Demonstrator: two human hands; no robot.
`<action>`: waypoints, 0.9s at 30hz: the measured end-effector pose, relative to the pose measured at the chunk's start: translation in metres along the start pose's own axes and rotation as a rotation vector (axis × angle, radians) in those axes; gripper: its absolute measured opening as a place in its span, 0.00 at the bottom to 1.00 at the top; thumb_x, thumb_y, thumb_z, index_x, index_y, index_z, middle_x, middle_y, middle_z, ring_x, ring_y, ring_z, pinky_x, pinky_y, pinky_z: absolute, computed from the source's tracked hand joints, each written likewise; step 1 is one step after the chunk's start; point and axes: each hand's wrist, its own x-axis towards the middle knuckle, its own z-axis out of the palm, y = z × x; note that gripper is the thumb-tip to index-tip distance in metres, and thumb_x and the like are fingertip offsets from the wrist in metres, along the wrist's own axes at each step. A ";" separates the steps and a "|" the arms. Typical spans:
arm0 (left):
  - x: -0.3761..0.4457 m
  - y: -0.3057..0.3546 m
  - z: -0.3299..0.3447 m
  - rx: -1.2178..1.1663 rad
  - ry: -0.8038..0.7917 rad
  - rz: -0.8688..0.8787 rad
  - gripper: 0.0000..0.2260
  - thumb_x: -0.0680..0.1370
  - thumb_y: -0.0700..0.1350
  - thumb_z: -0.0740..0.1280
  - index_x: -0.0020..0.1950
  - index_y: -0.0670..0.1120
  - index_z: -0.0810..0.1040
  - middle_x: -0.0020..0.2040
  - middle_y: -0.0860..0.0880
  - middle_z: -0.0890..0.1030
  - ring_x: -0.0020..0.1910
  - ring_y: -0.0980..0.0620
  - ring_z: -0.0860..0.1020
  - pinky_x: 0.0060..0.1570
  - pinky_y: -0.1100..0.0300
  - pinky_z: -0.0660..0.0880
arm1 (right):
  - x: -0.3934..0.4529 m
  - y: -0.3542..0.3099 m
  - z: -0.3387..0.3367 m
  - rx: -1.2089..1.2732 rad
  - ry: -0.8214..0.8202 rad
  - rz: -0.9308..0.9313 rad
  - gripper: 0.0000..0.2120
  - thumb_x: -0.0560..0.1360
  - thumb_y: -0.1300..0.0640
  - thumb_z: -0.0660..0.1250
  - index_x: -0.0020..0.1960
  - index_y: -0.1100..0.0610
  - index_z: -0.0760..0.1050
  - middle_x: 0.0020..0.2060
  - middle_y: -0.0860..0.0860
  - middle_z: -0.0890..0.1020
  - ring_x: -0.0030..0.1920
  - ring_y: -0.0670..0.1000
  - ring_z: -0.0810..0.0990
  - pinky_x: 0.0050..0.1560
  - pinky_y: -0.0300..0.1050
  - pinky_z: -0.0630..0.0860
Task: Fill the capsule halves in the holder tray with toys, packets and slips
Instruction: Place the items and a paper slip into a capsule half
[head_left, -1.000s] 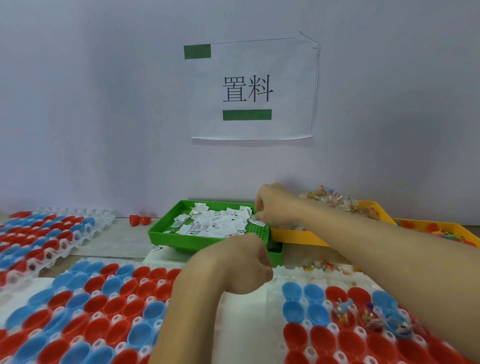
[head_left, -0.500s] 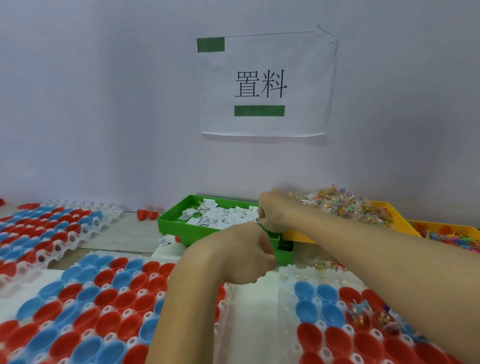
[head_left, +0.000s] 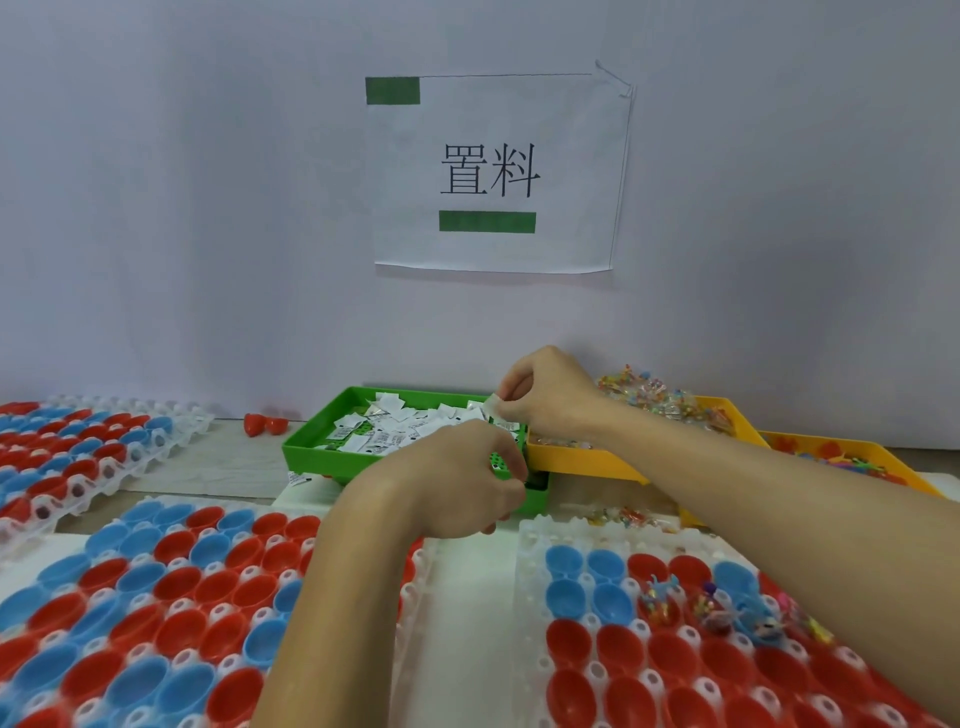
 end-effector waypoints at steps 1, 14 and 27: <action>0.000 0.001 0.001 -0.003 0.007 0.000 0.10 0.79 0.47 0.62 0.59 0.54 0.76 0.46 0.49 0.86 0.45 0.54 0.84 0.53 0.52 0.80 | -0.002 0.000 -0.001 0.029 -0.003 0.006 0.07 0.71 0.54 0.78 0.37 0.52 0.82 0.36 0.47 0.85 0.38 0.43 0.82 0.36 0.32 0.74; 0.014 0.023 0.010 -0.498 0.526 0.065 0.10 0.76 0.48 0.73 0.55 0.48 0.79 0.46 0.48 0.85 0.40 0.50 0.84 0.43 0.54 0.82 | -0.080 -0.019 -0.059 0.281 -0.037 -0.090 0.04 0.74 0.59 0.75 0.47 0.58 0.83 0.37 0.53 0.86 0.36 0.48 0.86 0.40 0.37 0.81; 0.013 0.080 0.052 -0.362 0.424 0.344 0.07 0.73 0.43 0.76 0.36 0.50 0.82 0.31 0.52 0.84 0.32 0.54 0.82 0.34 0.60 0.76 | -0.173 0.017 -0.127 0.387 0.055 0.049 0.04 0.77 0.64 0.70 0.49 0.59 0.83 0.41 0.53 0.87 0.41 0.50 0.87 0.44 0.37 0.82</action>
